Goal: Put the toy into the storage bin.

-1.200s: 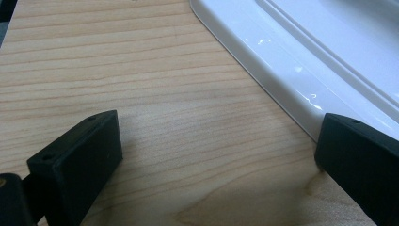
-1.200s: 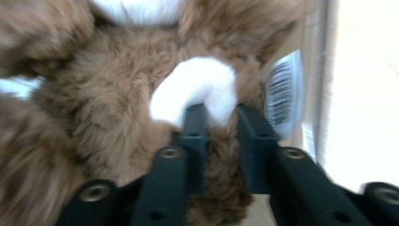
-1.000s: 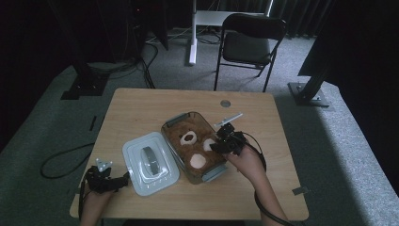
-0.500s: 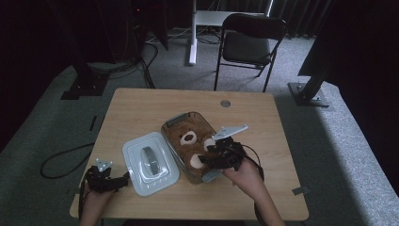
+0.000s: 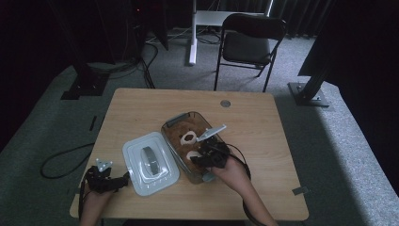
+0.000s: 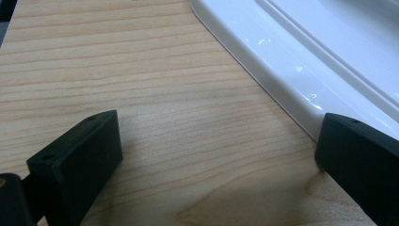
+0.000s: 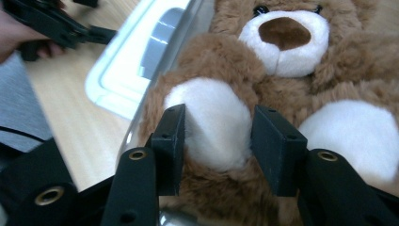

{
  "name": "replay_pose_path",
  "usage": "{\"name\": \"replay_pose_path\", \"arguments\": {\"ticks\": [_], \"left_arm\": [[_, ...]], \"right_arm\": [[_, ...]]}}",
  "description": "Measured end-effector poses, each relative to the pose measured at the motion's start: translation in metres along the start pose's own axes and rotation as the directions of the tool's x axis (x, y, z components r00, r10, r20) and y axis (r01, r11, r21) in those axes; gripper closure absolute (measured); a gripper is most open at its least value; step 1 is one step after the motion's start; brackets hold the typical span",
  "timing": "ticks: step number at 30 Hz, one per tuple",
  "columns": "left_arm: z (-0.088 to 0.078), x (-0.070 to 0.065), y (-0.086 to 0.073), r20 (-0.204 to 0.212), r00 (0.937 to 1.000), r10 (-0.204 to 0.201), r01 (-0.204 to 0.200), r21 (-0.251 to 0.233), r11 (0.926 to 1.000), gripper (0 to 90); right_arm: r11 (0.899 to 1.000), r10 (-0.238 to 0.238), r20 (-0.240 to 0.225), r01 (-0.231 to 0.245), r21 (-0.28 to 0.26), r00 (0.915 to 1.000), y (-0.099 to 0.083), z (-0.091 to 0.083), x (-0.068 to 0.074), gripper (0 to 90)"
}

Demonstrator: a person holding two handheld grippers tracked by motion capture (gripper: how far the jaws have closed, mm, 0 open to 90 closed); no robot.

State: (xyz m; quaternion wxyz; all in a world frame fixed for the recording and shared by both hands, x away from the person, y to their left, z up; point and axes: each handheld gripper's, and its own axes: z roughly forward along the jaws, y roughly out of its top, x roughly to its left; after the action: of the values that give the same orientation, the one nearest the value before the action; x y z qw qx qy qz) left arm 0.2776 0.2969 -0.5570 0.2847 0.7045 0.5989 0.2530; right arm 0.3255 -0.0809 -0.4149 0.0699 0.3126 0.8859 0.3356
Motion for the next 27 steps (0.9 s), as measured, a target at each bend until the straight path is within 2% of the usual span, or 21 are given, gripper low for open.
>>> {"name": "replay_pose_path", "arguments": {"ticks": [2,7,8,9,10,11,12,13,14,15,20,21,22,23,25,26,27], "left_arm": [[0.000,0.000,0.000,0.000,1.0000,0.000,0.000,0.000,1.0000,1.8],[0.000,0.000,0.000,0.000,1.0000,0.000,0.000,0.000,1.0000,1.8],[0.000,0.000,0.000,0.000,1.0000,0.000,0.000,0.000,1.0000,1.8],[0.000,0.000,0.000,0.000,1.0000,0.000,0.000,0.000,1.0000,1.8],[0.000,0.000,0.000,0.000,1.0000,0.000,0.000,0.000,1.0000,1.8],[0.000,0.000,0.000,0.000,1.0000,0.000,0.000,-0.001,1.0000,1.8],[0.000,0.000,0.000,0.000,1.0000,0.000,0.000,0.000,1.0000,1.8],[0.000,0.000,0.000,0.000,1.0000,0.000,0.000,0.000,1.0000,1.8],[0.000,0.000,0.000,0.000,1.0000,0.000,0.000,0.000,1.0000,1.8],[0.000,0.000,0.000,0.000,1.0000,0.000,0.000,-0.001,1.0000,1.8],[0.000,0.000,0.000,0.000,1.0000,0.000,0.000,0.000,1.0000,1.8],[0.000,0.000,0.000,0.000,1.0000,0.000,0.000,0.000,1.0000,1.8],[0.000,0.000,0.000,0.000,1.0000,0.000,0.000,0.000,1.0000,1.8],[0.000,0.000,0.000,0.000,1.0000,0.000,0.000,0.000,1.0000,1.7],[0.000,0.000,0.000,0.000,1.0000,0.000,0.000,0.000,1.0000,1.8],[0.000,0.000,0.000,0.000,1.0000,0.000,0.000,0.000,1.0000,1.7],[0.000,0.000,0.000,0.000,1.0000,0.000,0.000,0.000,1.0000,1.8]], "right_arm": [[1.000,-0.006,0.003,0.006,0.011,1.0000,0.002,0.004,-0.001,55.2],[0.995,0.014,-0.010,-0.013,0.095,0.9999,0.011,0.029,-0.007,58.3],[0.995,0.014,-0.010,-0.013,0.095,0.9999,0.011,0.029,-0.007,58.3],[0.990,-0.007,0.003,0.007,0.143,1.0000,0.012,0.040,-0.004,60.1],[0.990,-0.007,0.003,0.007,0.143,1.0000,0.012,0.040,-0.004,60.1],[0.981,-0.032,0.021,0.027,0.191,0.9993,0.016,0.047,0.000,60.9],[0.981,-0.032,0.021,0.027,0.191,0.9993,0.016,0.047,0.000,60.9],[0.974,-0.046,0.033,0.037,0.223,0.9984,0.019,0.051,0.002,61.0],[0.974,-0.046,0.033,0.037,0.223,0.9984,0.019,0.051,0.002,61.0],[0.965,-0.059,0.035,0.048,0.257,0.9976,0.021,0.056,0.004,63.2],[0.959,-0.080,0.017,0.073,0.274,0.9966,0.018,0.058,0.005,64.9],[0.967,-0.064,0.010,0.060,0.250,0.9979,0.017,0.056,0.004,62.3],[0.967,-0.064,0.010,0.060,0.250,0.9979,0.017,0.056,0.004,62.3],[0.979,-0.038,0.001,0.037,0.202,0.9993,0.015,0.052,0.004,57.9],[0.986,-0.020,-0.008,0.021,0.164,0.9998,0.012,0.046,0.003,55.3],[0.986,-0.020,-0.008,0.021,0.164,0.9998,0.012,0.046,0.003,55.3],[0.993,0.016,-0.041,-0.011,0.118,0.9990,0.011,0.038,-0.002,50.5]]}}
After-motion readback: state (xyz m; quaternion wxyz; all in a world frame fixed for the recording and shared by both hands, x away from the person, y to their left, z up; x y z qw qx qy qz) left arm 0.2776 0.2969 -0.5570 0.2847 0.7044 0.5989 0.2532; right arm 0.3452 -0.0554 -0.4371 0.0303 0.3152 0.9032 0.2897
